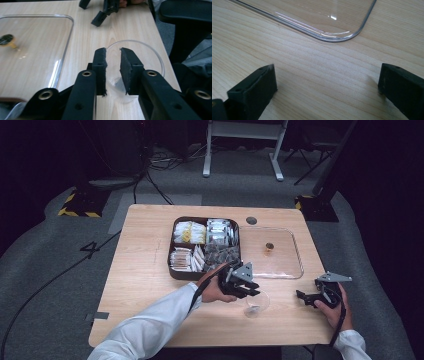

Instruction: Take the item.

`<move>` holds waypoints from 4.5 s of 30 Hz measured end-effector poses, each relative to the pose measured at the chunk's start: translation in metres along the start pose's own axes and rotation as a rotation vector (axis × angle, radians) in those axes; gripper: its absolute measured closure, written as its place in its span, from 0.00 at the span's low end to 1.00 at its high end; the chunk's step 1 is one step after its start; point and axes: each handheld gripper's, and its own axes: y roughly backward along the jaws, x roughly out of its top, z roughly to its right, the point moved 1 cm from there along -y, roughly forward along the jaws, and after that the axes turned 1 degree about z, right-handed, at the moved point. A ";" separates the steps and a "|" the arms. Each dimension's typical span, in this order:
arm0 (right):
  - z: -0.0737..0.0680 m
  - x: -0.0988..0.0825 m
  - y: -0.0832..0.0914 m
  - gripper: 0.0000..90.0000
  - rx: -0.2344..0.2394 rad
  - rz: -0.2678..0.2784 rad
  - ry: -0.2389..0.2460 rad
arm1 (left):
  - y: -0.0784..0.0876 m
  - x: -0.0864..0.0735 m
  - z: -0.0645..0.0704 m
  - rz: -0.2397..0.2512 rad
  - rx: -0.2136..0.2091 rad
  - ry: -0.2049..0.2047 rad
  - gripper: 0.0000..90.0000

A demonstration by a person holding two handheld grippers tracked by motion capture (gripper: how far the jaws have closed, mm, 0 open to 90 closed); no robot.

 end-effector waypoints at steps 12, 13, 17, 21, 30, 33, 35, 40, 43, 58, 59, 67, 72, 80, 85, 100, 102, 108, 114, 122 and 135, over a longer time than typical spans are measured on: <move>0.000 0.000 0.000 0.02 0.000 0.000 0.000 | 0.017 -0.007 -0.005 -0.013 0.075 0.019 0.66; 0.000 0.000 0.000 0.02 0.000 0.000 0.000 | 0.018 -0.008 -0.005 -0.021 0.089 0.022 0.63; 0.000 0.000 0.000 0.02 0.000 0.000 0.000 | 0.021 -0.011 -0.006 -0.033 0.120 0.021 0.51; 0.000 0.000 0.000 0.02 -0.001 0.001 0.000 | 0.026 -0.014 -0.007 -0.054 0.150 0.022 0.41; 0.000 0.000 0.000 0.02 0.000 0.000 0.000 | 0.035 -0.024 -0.006 -0.106 0.191 0.045 0.24; 0.000 0.000 0.000 0.02 0.000 0.000 0.000 | 0.037 -0.027 -0.006 -0.116 0.223 0.051 0.23; 0.000 0.000 0.000 0.02 -0.001 0.000 0.000 | 0.040 -0.030 -0.005 -0.121 0.231 0.061 0.23; 0.000 0.000 0.000 0.02 0.000 0.000 0.000 | 0.046 -0.036 -0.003 -0.123 0.242 0.061 0.22; 0.000 0.000 0.000 0.02 -0.001 0.000 0.000 | 0.050 -0.041 -0.001 -0.131 0.253 0.063 0.21; 0.000 0.000 0.000 0.02 -0.002 0.001 -0.002 | 0.084 -0.089 0.012 -0.176 0.378 0.098 0.21; 0.000 0.000 0.000 0.02 -0.002 0.001 -0.002 | 0.086 -0.092 0.012 -0.178 0.383 0.102 0.21; 0.000 0.000 0.000 0.02 -0.003 0.001 -0.003 | 0.105 -0.122 0.018 -0.187 0.426 0.157 0.22; 0.000 0.000 0.000 0.02 -0.004 0.001 -0.003 | 0.116 -0.143 0.023 -0.227 0.461 0.184 0.21; 0.000 -0.001 0.001 0.03 -0.005 0.003 -0.004 | 0.134 -0.175 0.021 -0.240 0.519 0.262 0.21; 0.000 -0.001 0.001 0.03 -0.005 0.003 -0.004 | 0.141 -0.192 0.018 -0.236 0.552 0.300 0.21; 0.000 -0.001 0.001 0.03 -0.005 0.003 -0.004 | 0.156 -0.229 0.021 -0.190 0.547 0.419 0.20; 0.000 -0.001 0.001 0.03 -0.005 0.003 -0.003 | 0.158 -0.234 0.021 -0.196 0.548 0.430 0.20; 0.000 -0.001 0.001 0.03 -0.004 0.004 -0.003 | 0.166 -0.250 0.021 -0.138 0.540 0.507 0.20; 0.000 -0.001 0.001 0.03 -0.005 0.004 -0.002 | 0.172 -0.258 0.020 -0.121 0.536 0.529 0.19; 0.000 -0.002 0.002 0.04 -0.007 0.007 -0.002 | 0.171 -0.257 0.020 -0.123 0.538 0.537 0.17; -0.001 -0.002 0.002 0.05 -0.010 0.007 -0.007 | 0.170 -0.257 0.018 -0.121 0.539 0.538 0.16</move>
